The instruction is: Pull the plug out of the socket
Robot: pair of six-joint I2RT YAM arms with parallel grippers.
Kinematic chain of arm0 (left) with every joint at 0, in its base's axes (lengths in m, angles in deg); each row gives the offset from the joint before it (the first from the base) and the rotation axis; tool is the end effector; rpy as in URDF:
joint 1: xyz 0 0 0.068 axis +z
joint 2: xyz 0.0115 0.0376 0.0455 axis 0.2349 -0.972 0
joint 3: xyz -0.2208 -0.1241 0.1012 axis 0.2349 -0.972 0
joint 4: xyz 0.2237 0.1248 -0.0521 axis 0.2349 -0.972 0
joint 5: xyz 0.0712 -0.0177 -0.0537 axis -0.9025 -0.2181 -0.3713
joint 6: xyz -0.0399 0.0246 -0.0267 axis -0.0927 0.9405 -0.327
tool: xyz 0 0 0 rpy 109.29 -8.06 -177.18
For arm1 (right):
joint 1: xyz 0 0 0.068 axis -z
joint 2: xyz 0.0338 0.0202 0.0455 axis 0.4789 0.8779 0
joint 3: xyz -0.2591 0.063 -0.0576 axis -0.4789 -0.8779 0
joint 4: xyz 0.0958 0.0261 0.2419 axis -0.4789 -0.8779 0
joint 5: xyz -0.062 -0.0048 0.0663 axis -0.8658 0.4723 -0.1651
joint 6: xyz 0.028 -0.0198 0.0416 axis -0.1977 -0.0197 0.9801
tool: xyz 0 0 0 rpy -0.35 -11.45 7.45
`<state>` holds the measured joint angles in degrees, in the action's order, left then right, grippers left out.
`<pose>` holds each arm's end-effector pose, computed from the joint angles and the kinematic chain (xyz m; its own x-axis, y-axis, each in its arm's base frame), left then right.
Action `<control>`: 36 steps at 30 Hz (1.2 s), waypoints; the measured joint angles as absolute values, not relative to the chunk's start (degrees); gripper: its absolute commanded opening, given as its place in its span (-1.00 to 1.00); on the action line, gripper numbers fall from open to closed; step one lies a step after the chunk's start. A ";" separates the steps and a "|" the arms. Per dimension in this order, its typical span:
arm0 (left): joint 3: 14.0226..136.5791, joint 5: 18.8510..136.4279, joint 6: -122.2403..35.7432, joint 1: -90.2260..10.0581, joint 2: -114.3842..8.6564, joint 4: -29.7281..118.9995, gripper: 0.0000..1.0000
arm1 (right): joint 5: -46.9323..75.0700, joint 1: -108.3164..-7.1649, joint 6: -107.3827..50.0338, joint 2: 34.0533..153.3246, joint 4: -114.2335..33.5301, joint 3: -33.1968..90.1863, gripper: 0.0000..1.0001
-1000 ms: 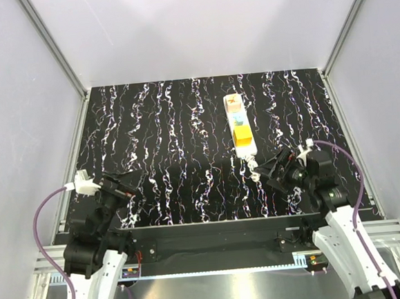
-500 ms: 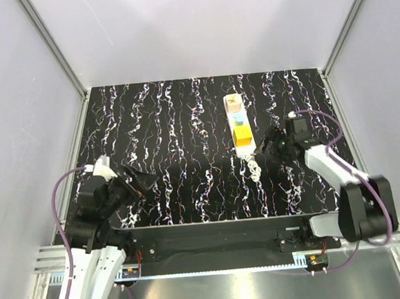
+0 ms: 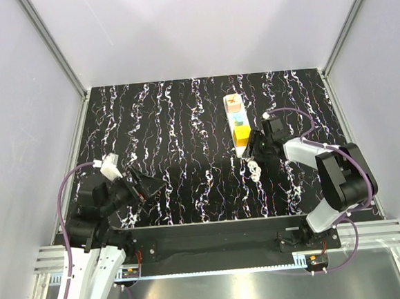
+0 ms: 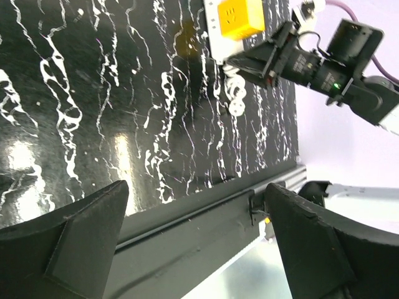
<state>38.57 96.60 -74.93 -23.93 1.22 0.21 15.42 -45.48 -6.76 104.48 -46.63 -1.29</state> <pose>0.0857 -0.0323 0.2774 -0.7197 -0.4881 -0.4936 0.0865 0.6424 -0.7614 0.2930 0.0947 0.1556 -0.8504 0.2383 -0.4690 0.0365 0.9161 0.3993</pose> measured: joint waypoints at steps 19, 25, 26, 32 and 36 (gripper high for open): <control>38.77 99.18 -75.07 -23.93 -0.88 0.91 0.79 | 11.60 -70.50 4.96 104.94 -38.15 -3.59 0.63; 40.30 99.16 -74.72 -23.93 -5.71 1.91 0.69 | 12.82 -72.32 6.14 100.44 -39.75 -4.07 0.99; 41.06 99.14 -74.48 -23.98 -6.78 2.00 0.68 | 12.38 -72.32 5.74 98.39 -41.19 -4.29 0.99; 45.35 96.32 -73.38 -27.93 -13.18 3.88 0.65 | 9.94 -70.50 3.49 82.32 -47.83 -4.99 1.00; 49.89 87.75 -73.01 -39.74 -22.17 4.95 0.65 | 11.25 -61.85 1.94 75.00 -49.28 -5.86 0.94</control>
